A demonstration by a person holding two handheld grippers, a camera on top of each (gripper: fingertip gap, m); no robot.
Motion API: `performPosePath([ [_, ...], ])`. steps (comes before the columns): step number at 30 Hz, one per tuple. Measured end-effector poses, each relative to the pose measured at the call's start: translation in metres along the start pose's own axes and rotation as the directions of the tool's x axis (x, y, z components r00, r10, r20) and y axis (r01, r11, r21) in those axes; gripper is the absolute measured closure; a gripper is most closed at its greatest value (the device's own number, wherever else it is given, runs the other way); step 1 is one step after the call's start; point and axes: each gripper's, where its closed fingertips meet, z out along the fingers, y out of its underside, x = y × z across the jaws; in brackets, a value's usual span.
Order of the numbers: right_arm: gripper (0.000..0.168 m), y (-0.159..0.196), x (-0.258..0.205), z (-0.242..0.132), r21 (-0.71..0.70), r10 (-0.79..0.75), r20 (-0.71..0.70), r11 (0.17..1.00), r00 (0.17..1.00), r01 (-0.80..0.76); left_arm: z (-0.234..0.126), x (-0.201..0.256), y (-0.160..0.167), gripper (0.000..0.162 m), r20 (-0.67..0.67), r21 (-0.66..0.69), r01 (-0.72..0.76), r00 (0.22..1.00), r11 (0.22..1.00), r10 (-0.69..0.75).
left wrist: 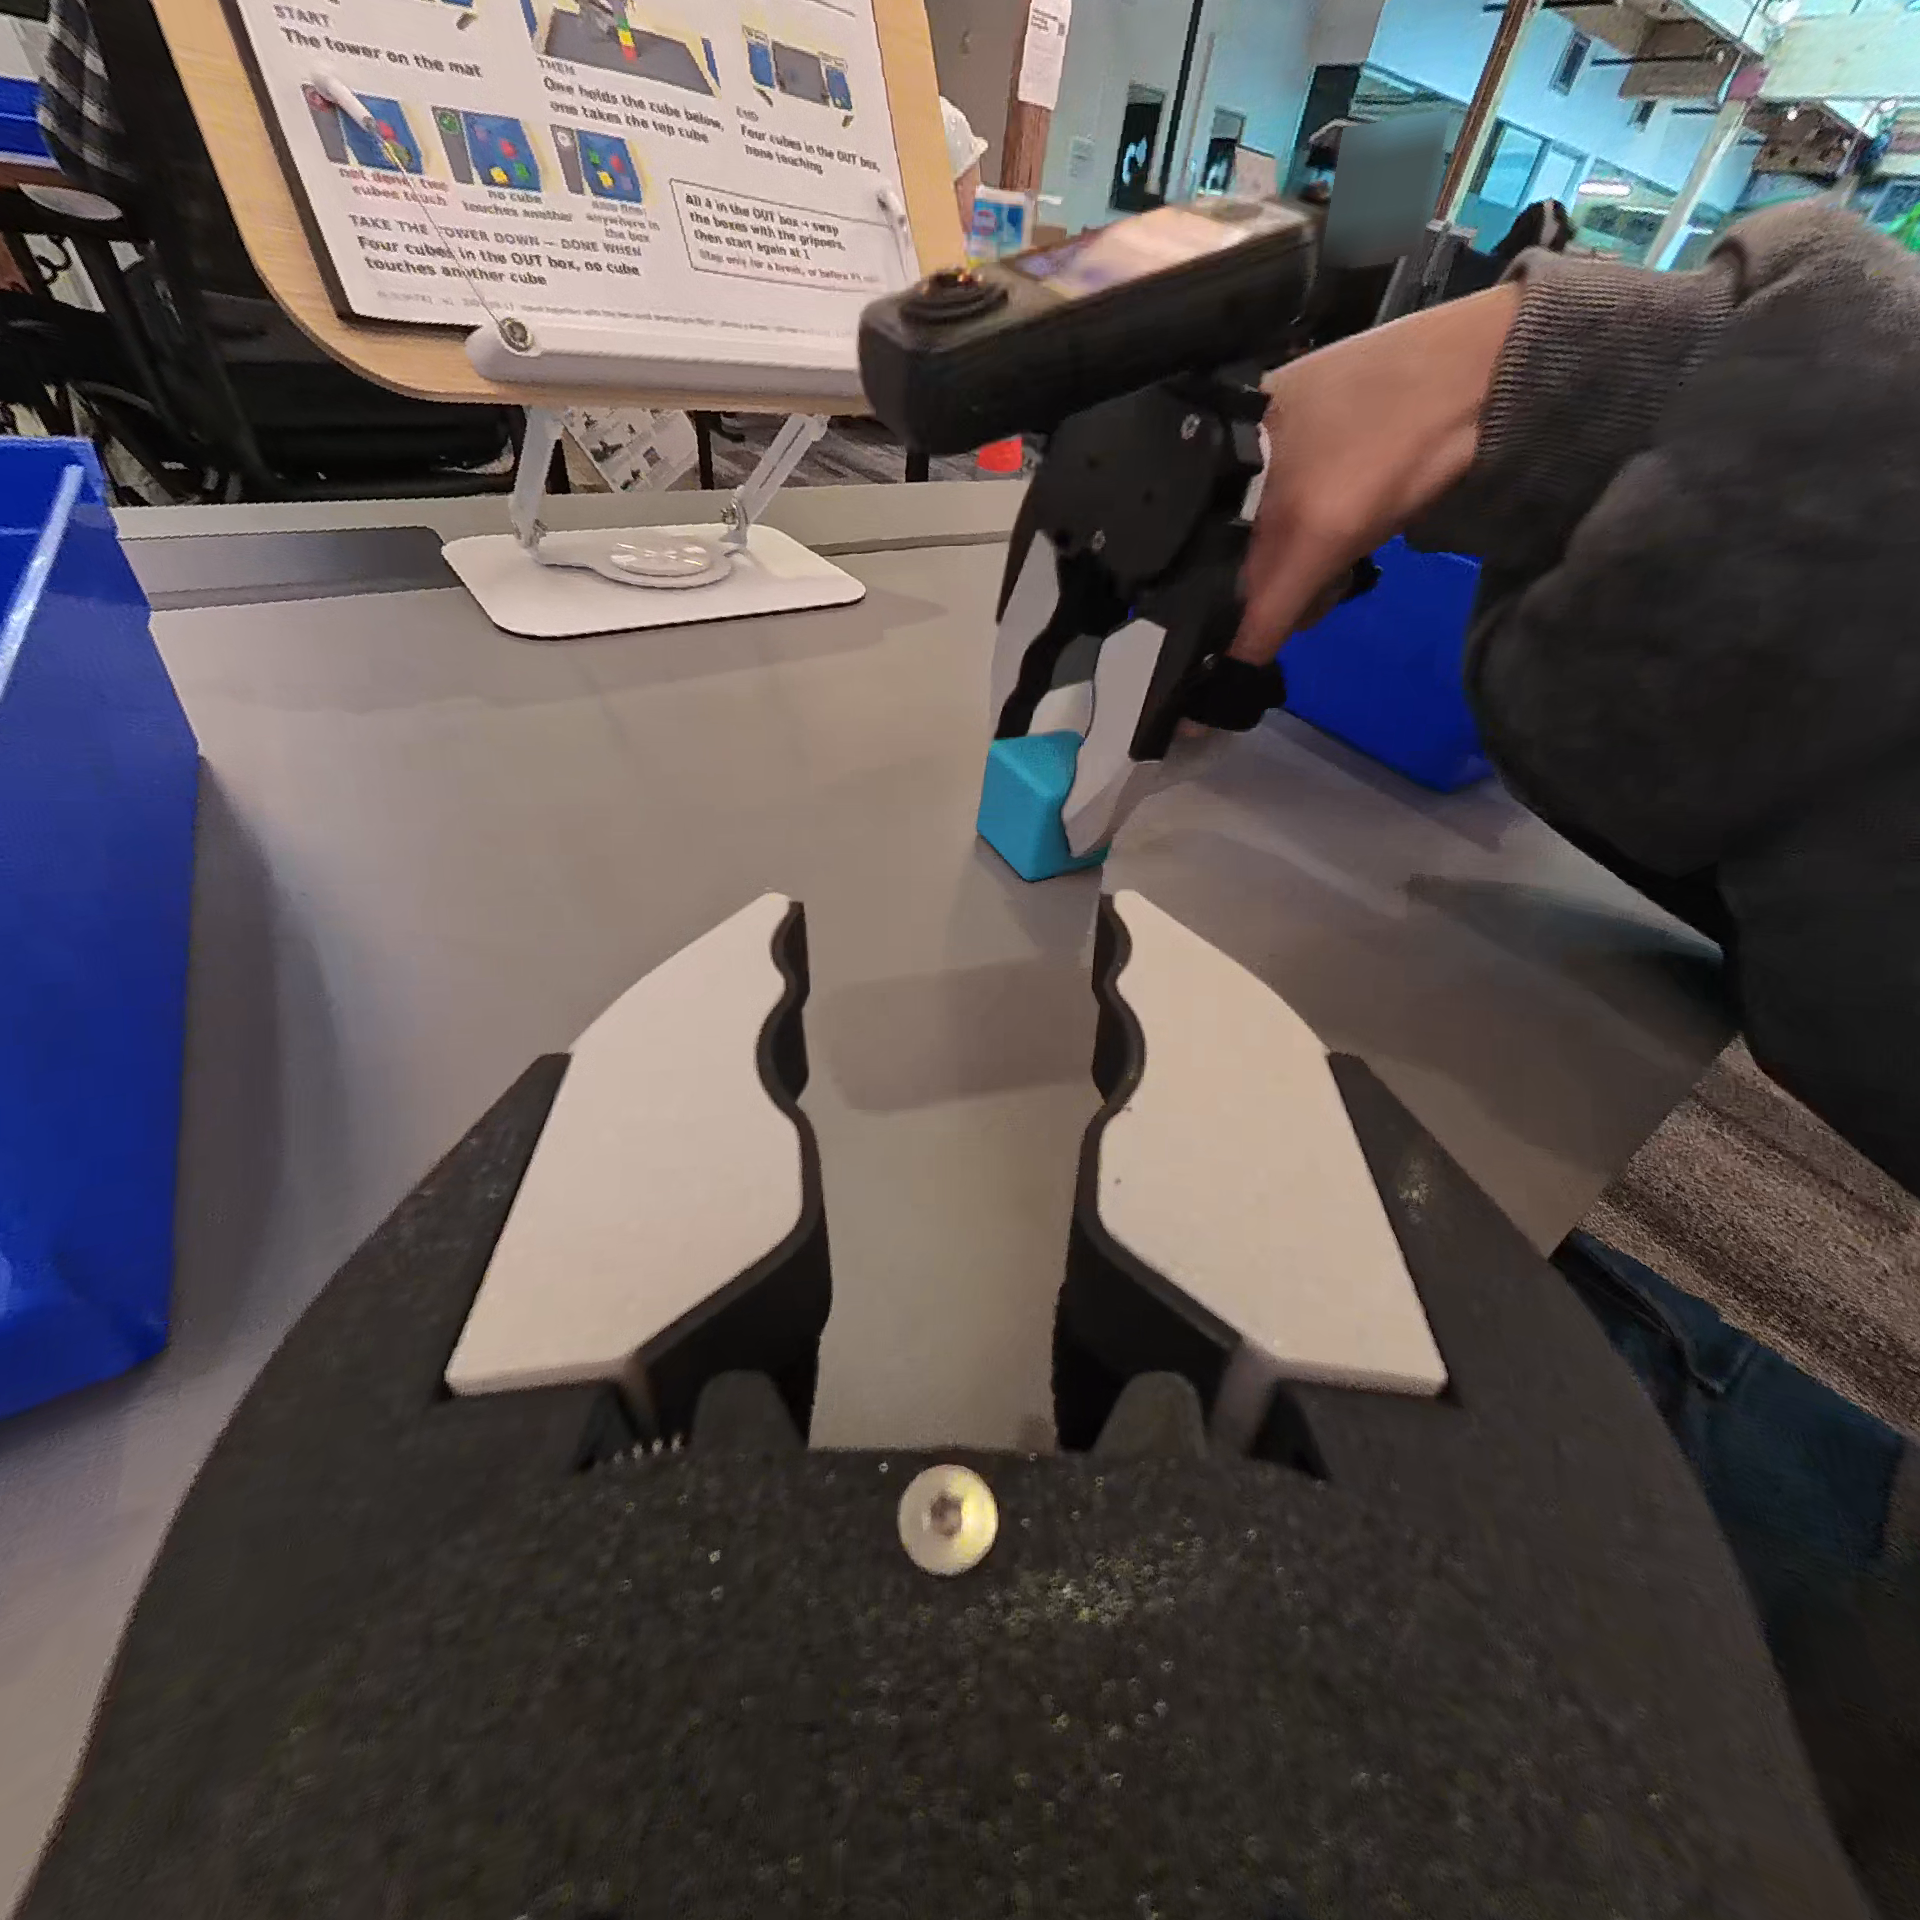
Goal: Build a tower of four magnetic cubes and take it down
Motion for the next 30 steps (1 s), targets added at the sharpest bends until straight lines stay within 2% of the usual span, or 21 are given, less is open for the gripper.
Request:
performPosePath([
  [1,0.118,0.002,0.0,0.004,-0.02,-0.008,0.002,1.0,1.0,0.008,0.0,0.0,0.002,0.11,-0.005,-0.009,0.002,1.0,1.0,-0.002],
  [3,0.118,0.008,0.001,0.006,-0.054,-0.009,-0.005,0.998,1.0,0.008,0.0,0.001,0.005,0.11,-0.011,-0.025,0.006,1.0,1.0,-0.006],
  [6,0.118,0.008,0.008,-0.019,0.03,0.017,-0.095,0.999,0.995,-0.014,-0.001,0.004,0.008,0.11,-0.031,-0.033,0.015,0.999,0.999,-0.016],
  [10,0.118,0.046,0.04,-0.118,0.178,0.172,-0.311,0.977,0.935,-0.121,-0.005,0.004,0.01,0.11,-0.035,-0.045,0.024,0.999,0.999,-0.026],
  [13,0.118,0.106,0.078,-0.193,0.286,0.373,-0.431,0.92,0.822,-0.267,-0.006,0.004,0.01,0.11,-0.042,-0.047,0.043,0.998,0.998,-0.045],
  [15,0.118,0.153,0.103,-0.213,0.296,0.479,-0.465,0.877,0.744,-0.379,-0.005,0.006,0.012,0.11,-0.052,-0.055,0.058,0.997,0.997,-0.061],
  [18,0.118,0.213,0.132,-0.183,0.217,0.575,-0.417,0.815,0.704,-0.537,-0.002,0.01,0.015,0.11,-0.071,-0.071,0.073,0.994,0.995,-0.078],
  [22,0.118,0.252,0.149,-0.097,0.075,0.634,-0.264,0.765,0.727,-0.64,0.001,0.02,0.016,0.11,-0.096,-0.083,0.053,0.993,0.995,-0.061],
  [26,0.118,0.26,0.144,-0.038,-0.044,0.64,-0.16,0.756,0.751,-0.654,0.003,0.028,0.017,0.11,-0.106,-0.087,0.002,0.994,0.996,-0.012],
  [30,0.118,0.25,0.137,-0.017,-0.036,0.641,-0.08,0.763,0.763,-0.645,0.005,0.036,0.019,0.109,-0.134,-0.097,-0.009,0.991,0.995,-0.004],
])
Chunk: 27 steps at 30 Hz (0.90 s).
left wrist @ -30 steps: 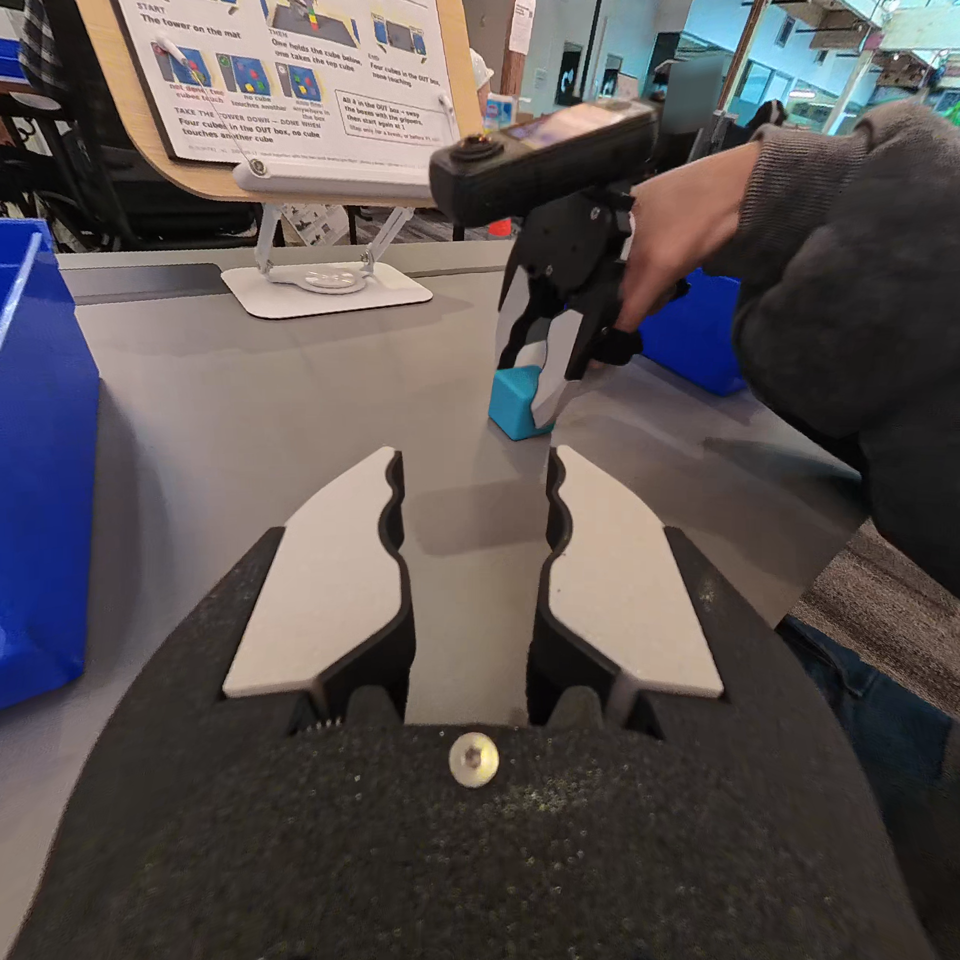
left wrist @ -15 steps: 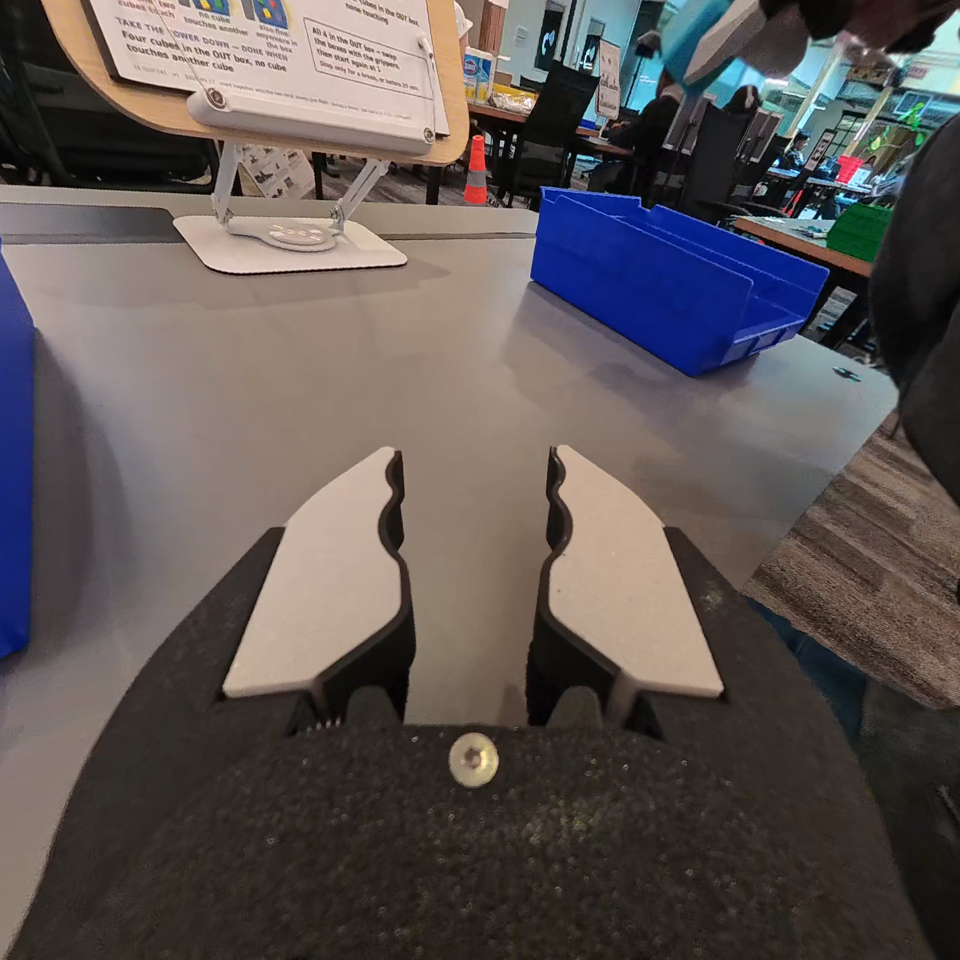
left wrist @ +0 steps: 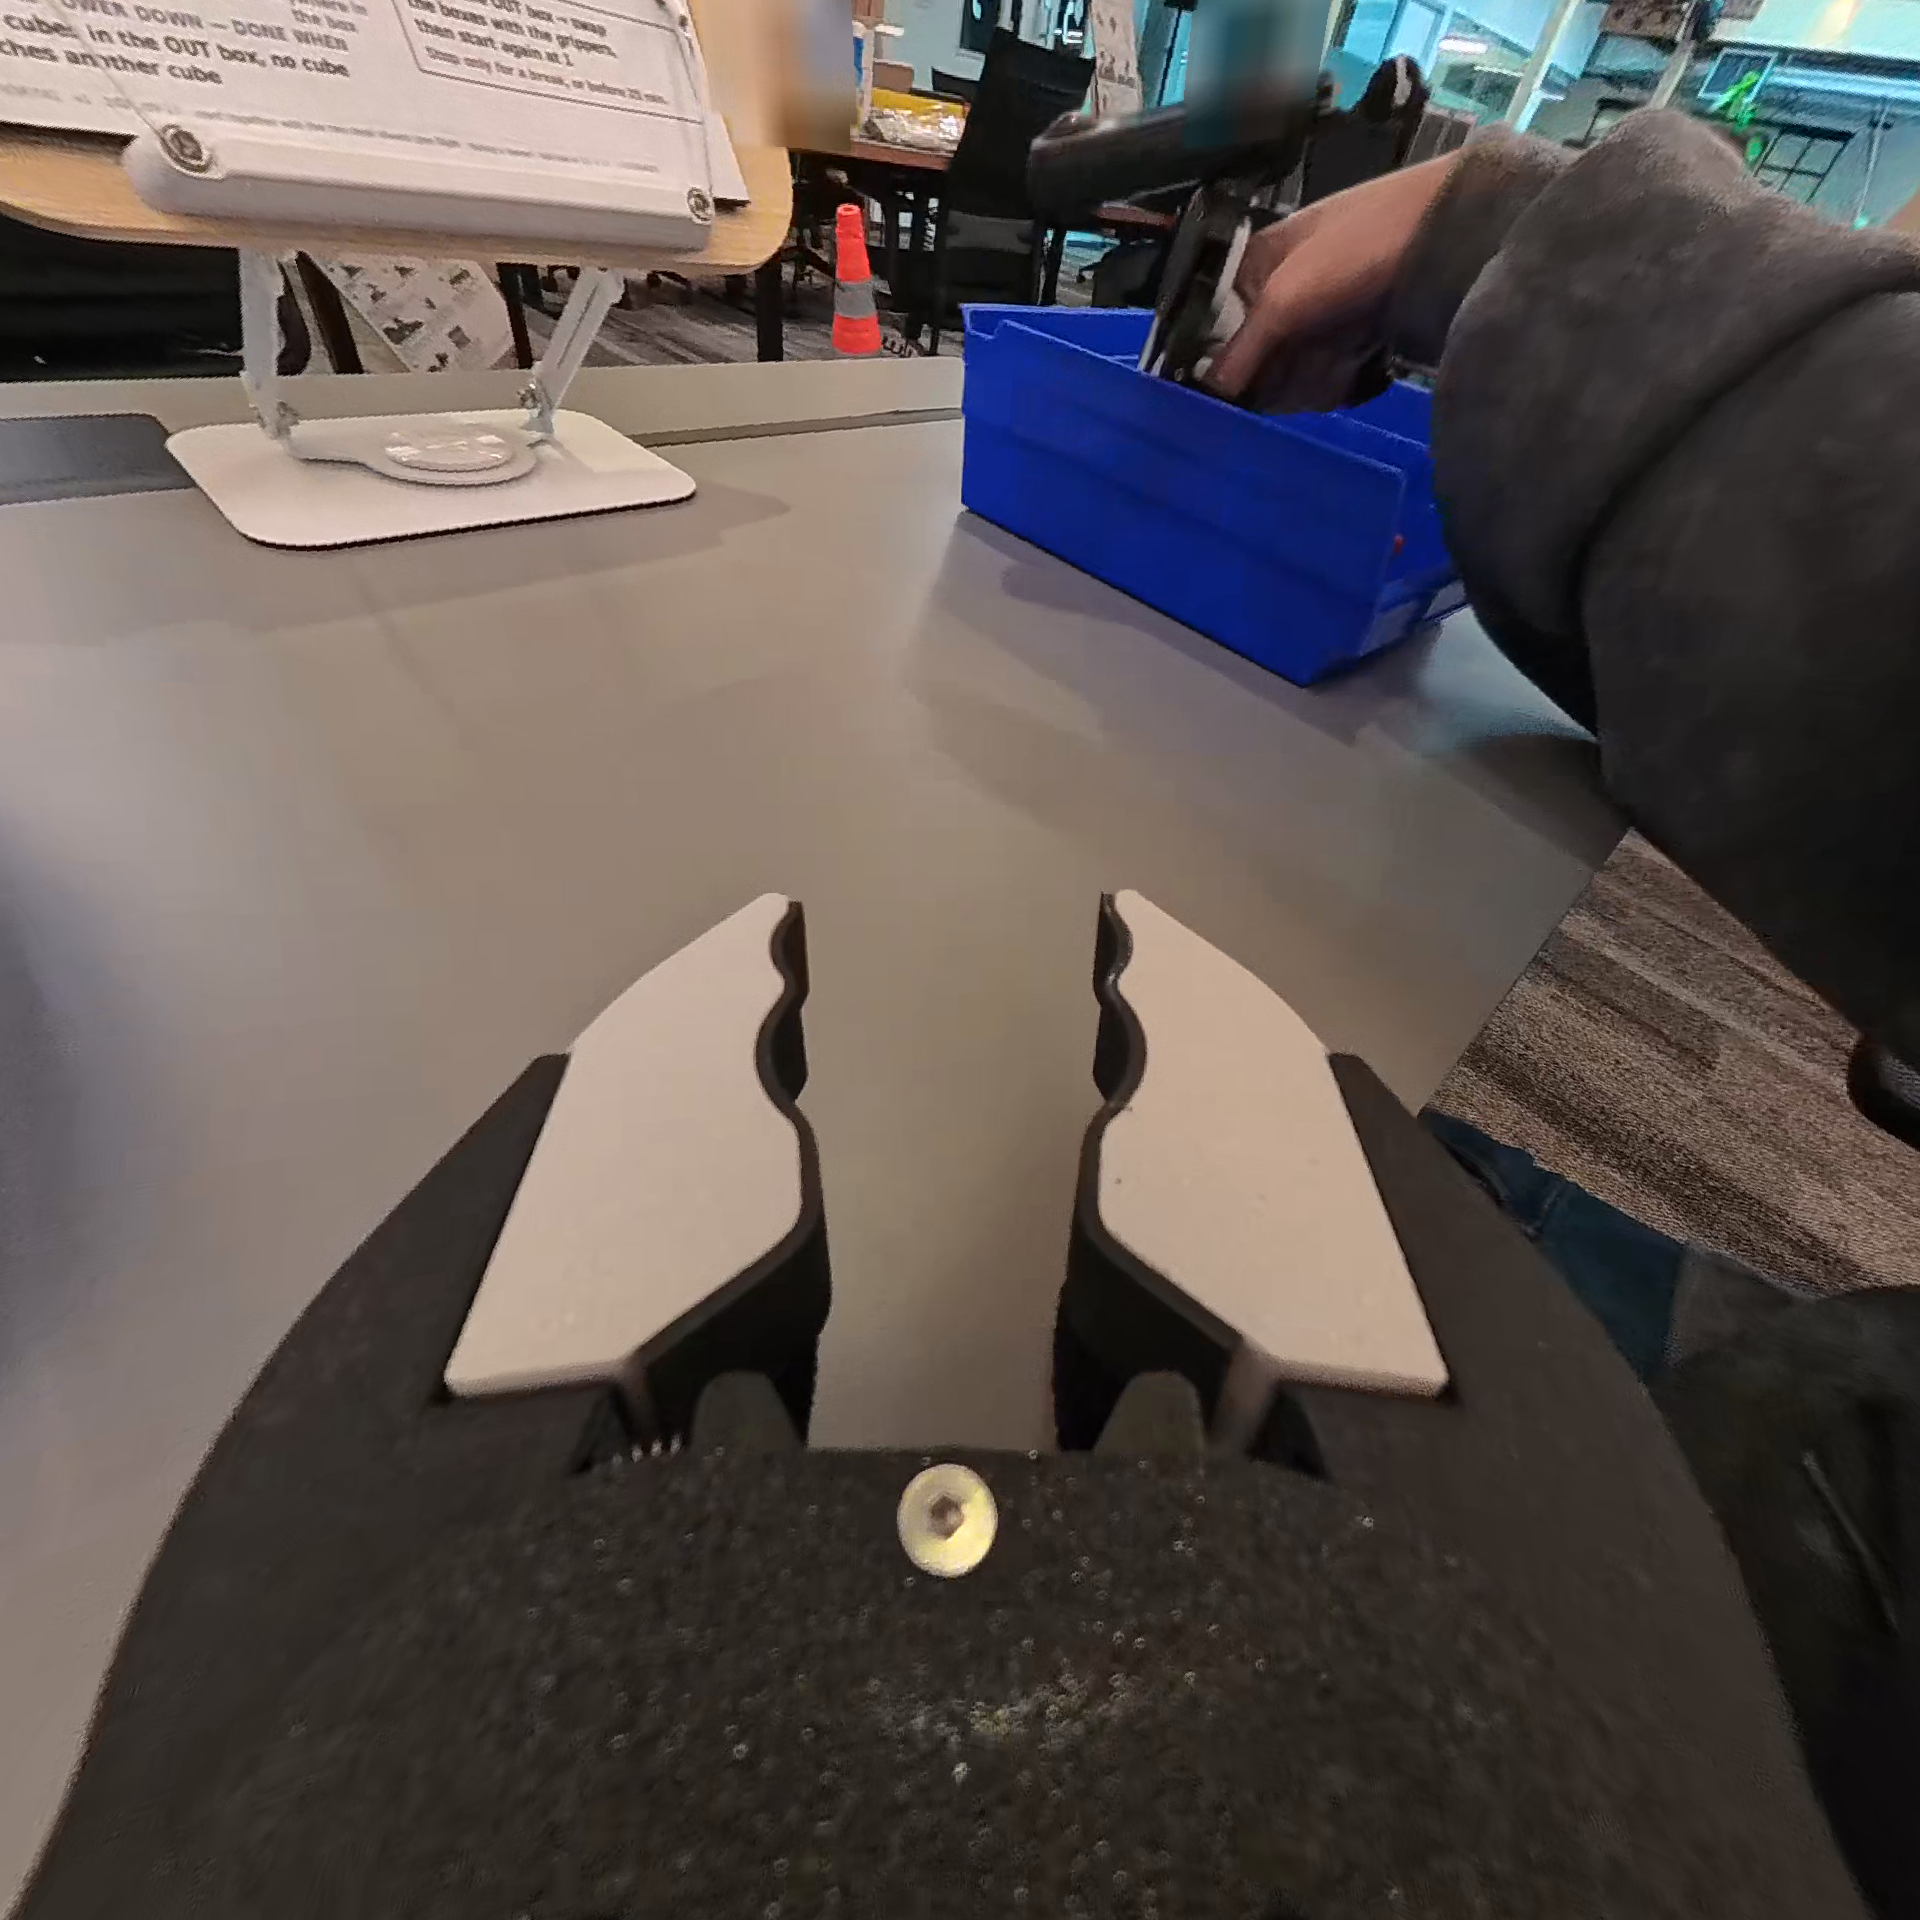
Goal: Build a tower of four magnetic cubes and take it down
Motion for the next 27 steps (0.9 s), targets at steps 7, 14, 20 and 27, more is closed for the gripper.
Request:
performPosePath([
  [7,0.107,0.003,0.01,-0.002,0.055,0.019,-0.057,0.998,0.998,-0.016,0.004,0.002,-0.004,0.109,-0.024,0.017,0.011,1.0,1.0,-0.01],
  [14,0.106,0.021,-0.036,-0.149,0.693,0.242,-0.257,0.721,0.936,0.004,0.007,0.004,-0.01,0.111,-0.019,0.029,0.005,1.0,1.0,-0.004],
  [20,0.118,0.04,-0.227,-0.15,0.971,0.143,0.128,0.182,0.981,-0.153,-0.001,-0.014,-0.024,0.11,0.119,0.086,-0.067,0.991,0.994,0.056],
  [27,0.118,0.05,-0.308,-0.117,0.979,0.099,0.094,0.174,0.991,-0.11,0.001,-0.017,-0.034,0.11,0.131,0.151,-0.016,0.991,0.988,-0.004],
])
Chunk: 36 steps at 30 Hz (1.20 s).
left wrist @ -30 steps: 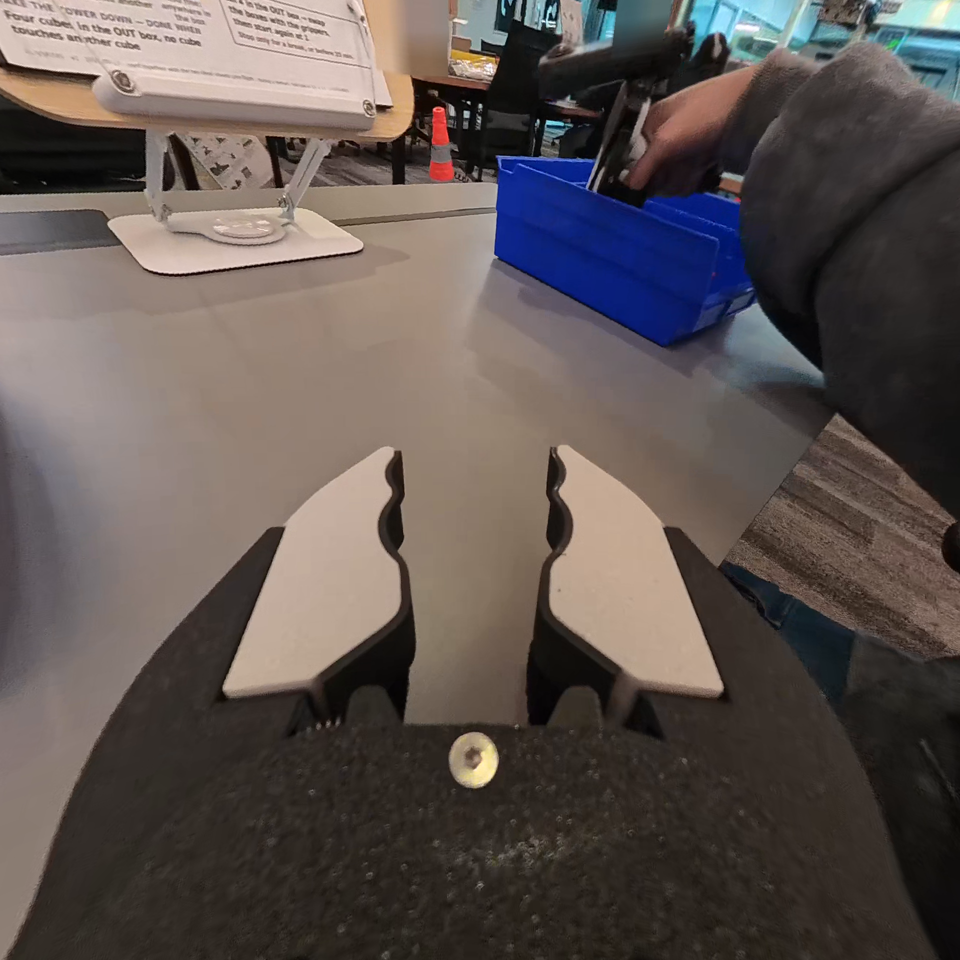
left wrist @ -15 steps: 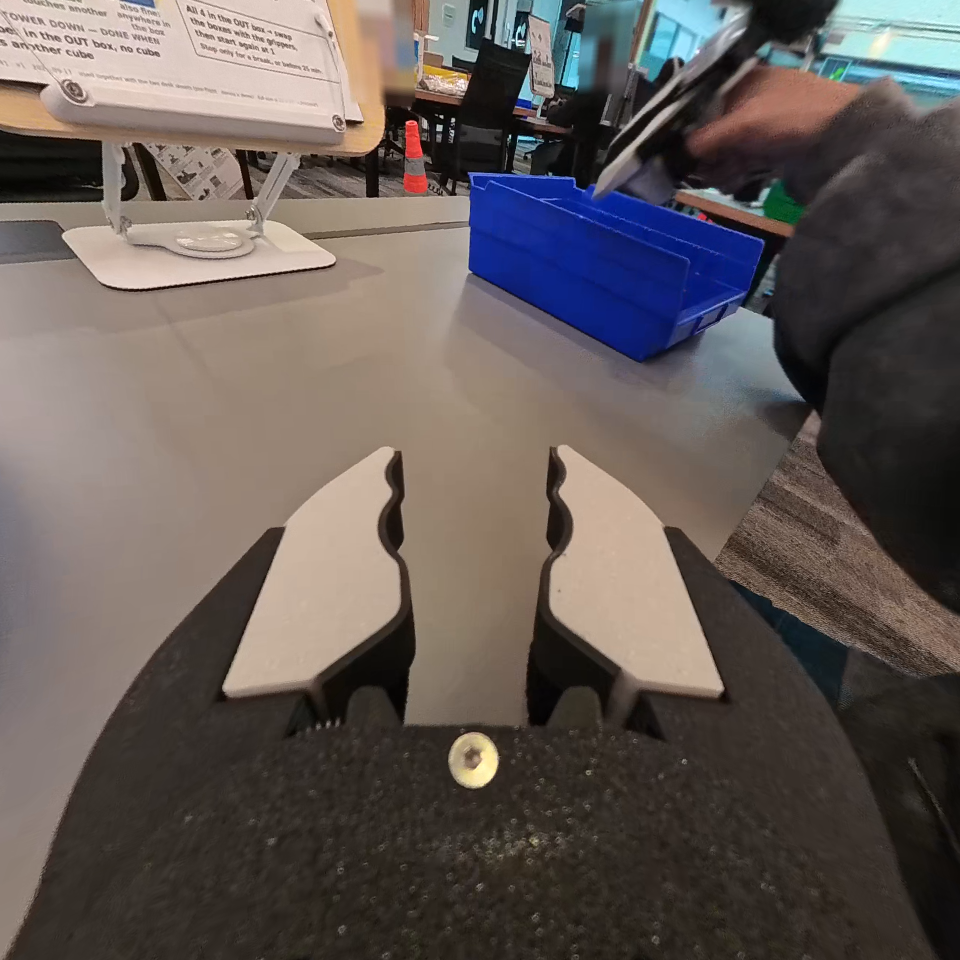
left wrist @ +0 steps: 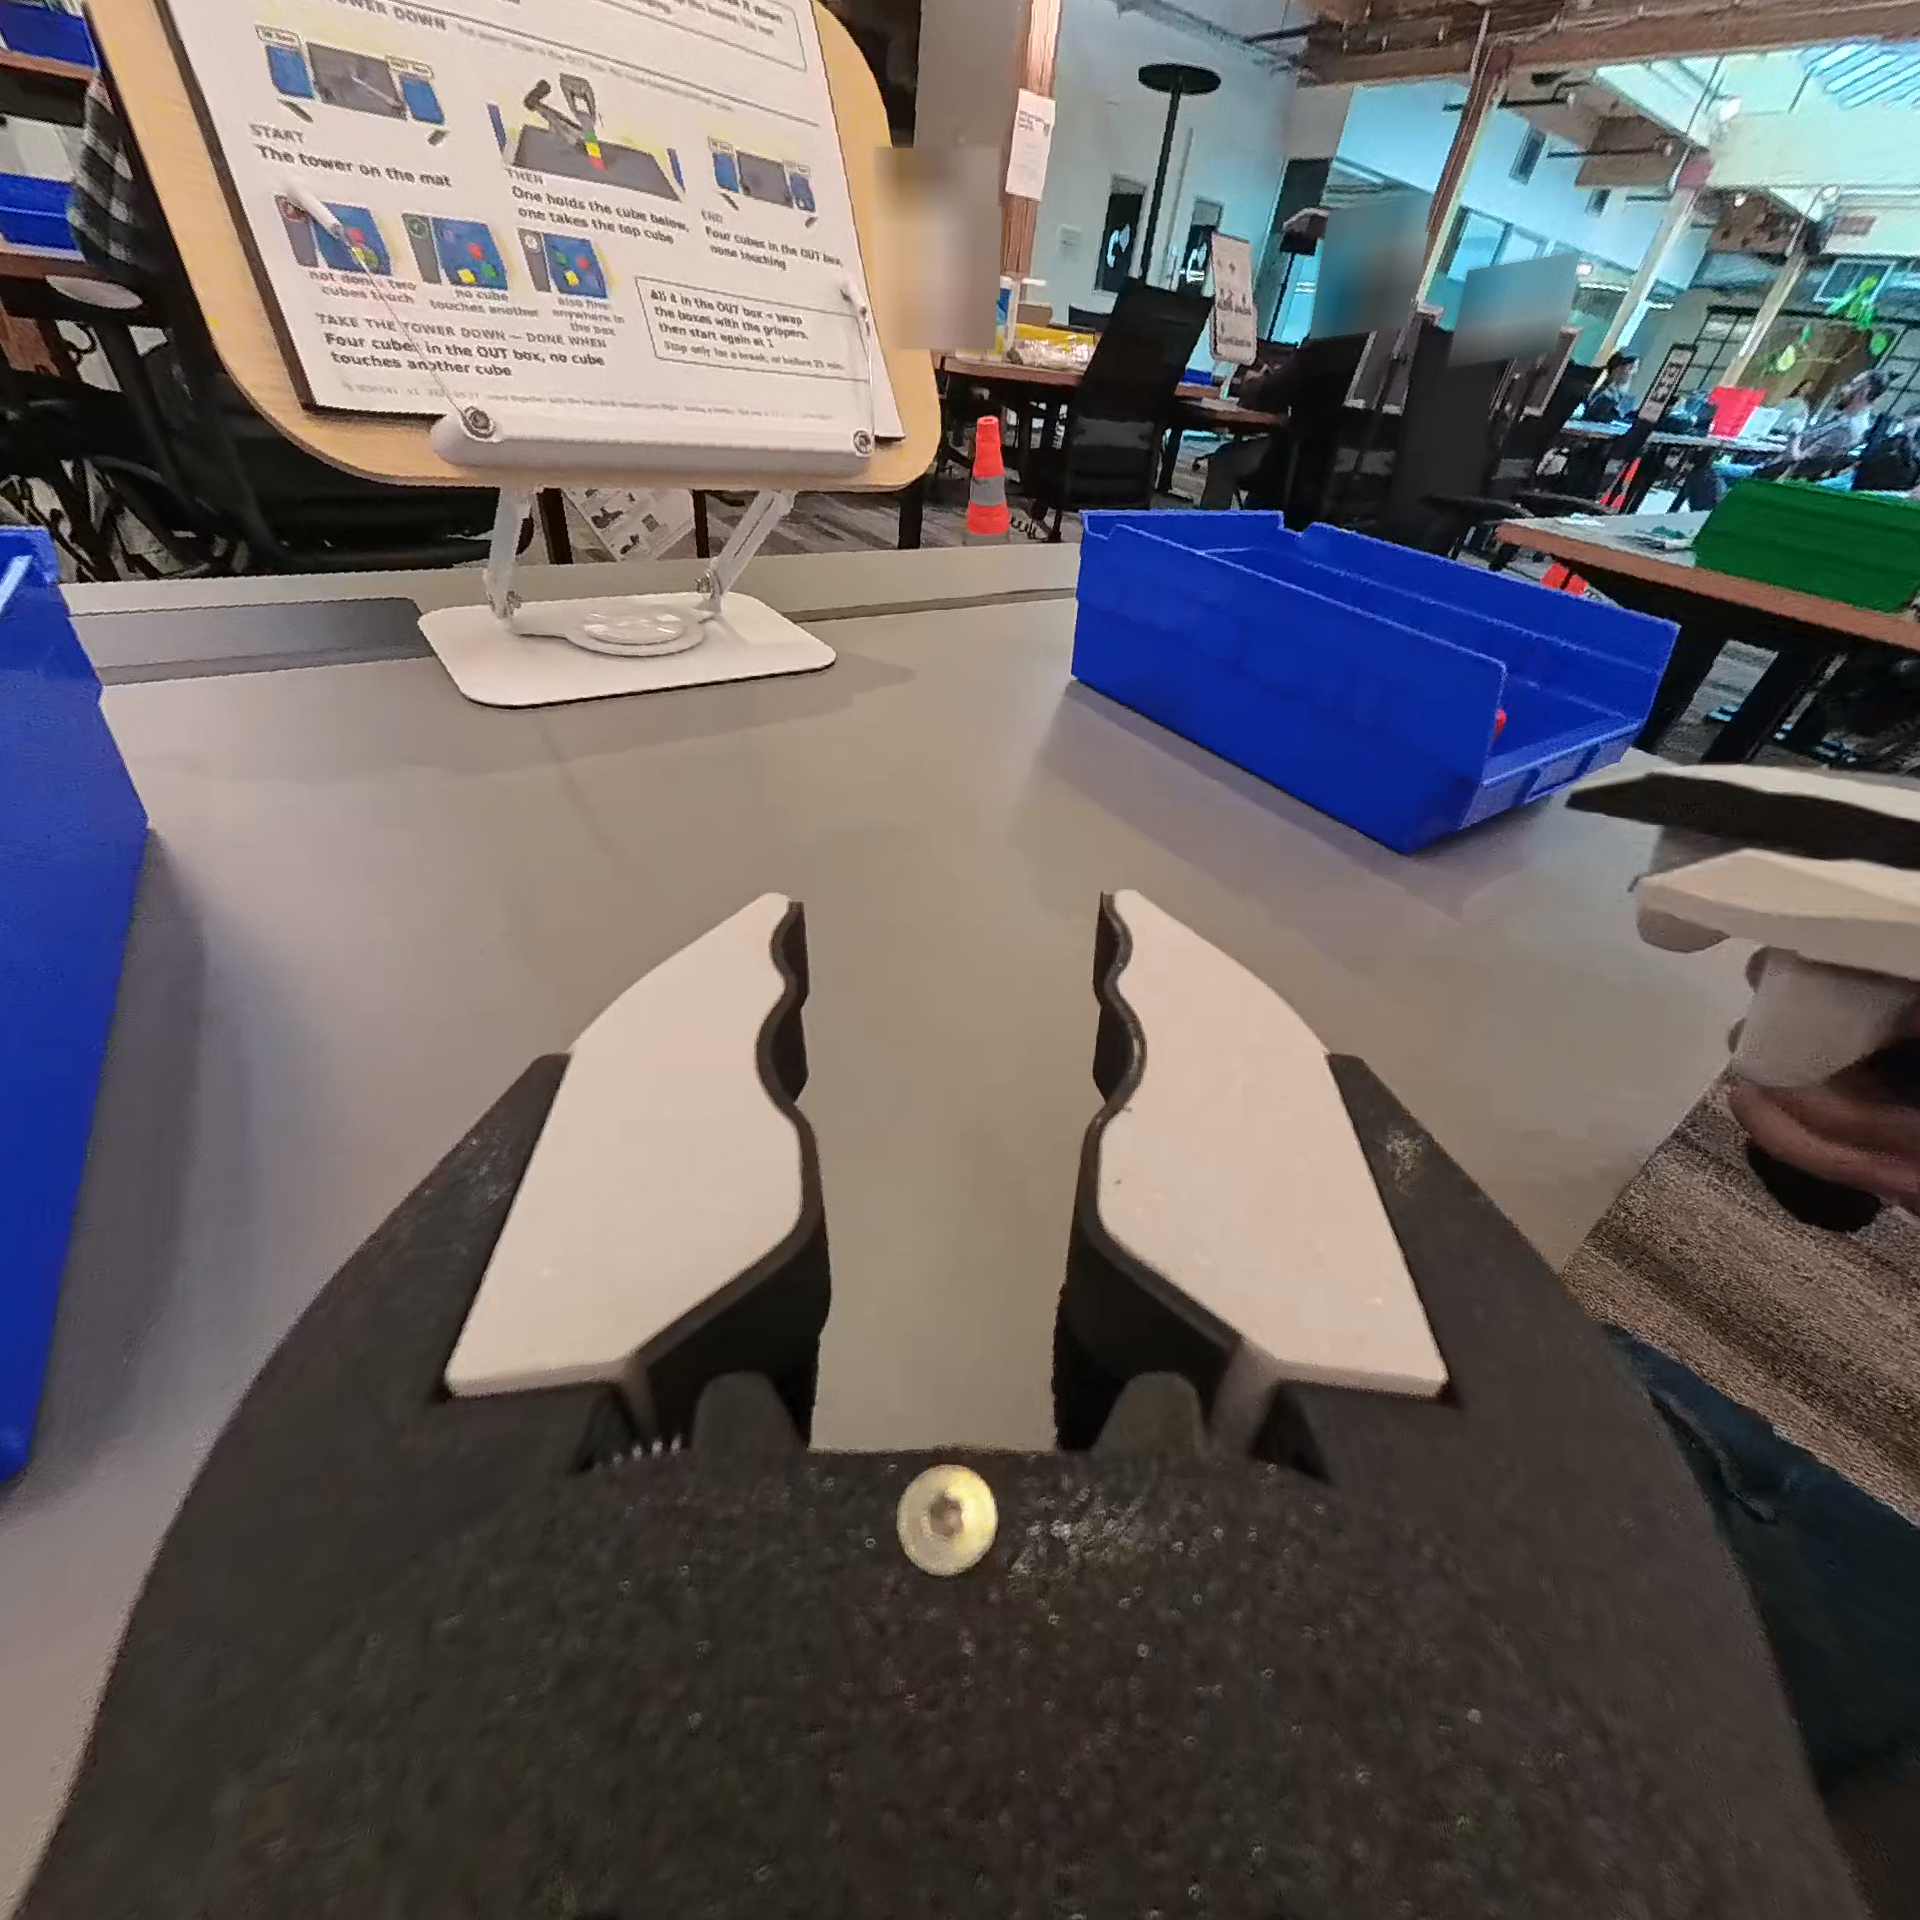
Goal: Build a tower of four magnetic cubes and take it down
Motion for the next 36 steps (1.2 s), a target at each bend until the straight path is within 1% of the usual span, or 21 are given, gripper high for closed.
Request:
performPosePath([
  [2,0.121,-0.001,-0.001,0.0,0.021,-0.046,-0.025,0.999,0.999,0.047,0.001,0.002,0.002,0.11,0.002,-0.007,-0.017,1.0,1.0,0.017],
  [3,0.124,0.002,0.0,0.0,0.014,-0.053,-0.025,0.998,0.998,0.053,0.002,0.002,0.003,0.11,0.007,-0.017,-0.028,1.0,0.999,0.028],
  [6,0.123,0.01,0.014,0.001,-0.026,-0.064,-0.062,0.998,0.996,0.062,0.005,0.007,0.008,0.11,-0.005,-0.036,-0.044,0.999,0.998,0.044],
  [12,0.124,0.01,0.029,-0.004,-0.02,-0.012,-0.098,1.0,0.995,0.01,0.01,0.014,0.016,0.11,-0.008,-0.073,-0.099,0.995,0.992,0.098],
  [16,0.124,0.01,0.034,-0.007,-0.018,-0.004,-0.112,1.0,0.994,0.002,0.015,0.021,0.02,0.11,-0.035,-0.087,-0.095,0.995,0.992,0.092],
  [19,0.124,0.004,0.041,-0.014,0.016,0.017,-0.132,1.0,0.991,-0.015,0.022,0.031,0.023,0.11,-0.06,-0.1,-0.076,0.996,0.992,0.071],
  [21,0.125,-0.001,0.056,-0.022,0.044,0.039,-0.178,0.999,0.983,-0.032,0.033,0.044,0.021,0.109,-0.091,-0.098,-0.048,0.995,0.994,0.039],
  [23,0.125,-0.007,0.078,-0.037,0.083,0.068,-0.248,0.995,0.966,-0.049,0.052,0.063,0.02,0.106,-0.125,-0.115,-0.008,0.992,0.993,-0.006],
  [25,0.125,-0.015,0.106,-0.058,0.144,0.113,-0.331,0.987,0.937,-0.069,0.076,0.095,0.019,0.103,-0.193,-0.161,0.026,0.98,0.987,-0.058],
  [28,0.126,-0.018,0.156,-0.1,0.223,0.196,-0.5,0.97,0.844,-0.094,0.12,0.155,0.013,0.103,-0.294,-0.203,0.035,0.951,0.979,-0.095],
  [30,0.126,-0.017,0.184,-0.128,0.27,0.25,-0.594,0.957,0.764,-0.103,0.153,0.194,0.012,0.099,-0.335,-0.224,-0.003,0.939,0.975,-0.074],
  [32,0.127,-0.016,0.202,-0.15,0.293,0.272,-0.662,0.952,0.698,-0.094,0.186,0.224,0.011,0.097,-0.333,-0.227,-0.038,0.942,0.973,-0.041],
  [33,0.127,-0.015,0.206,-0.157,0.299,0.278,-0.678,0.95,0.681,-0.09,0.202,0.235,0.01,0.094,-0.32,-0.22,-0.045,0.947,0.974,-0.029],
  [36,0.127,-0.013,0.211,-0.165,0.287,0.268,-0.696,0.954,0.666,-0.084,0.24,0.25,0.019,0.09,-0.246,-0.253,-0.04,0.969,0.967,-0.024],
])
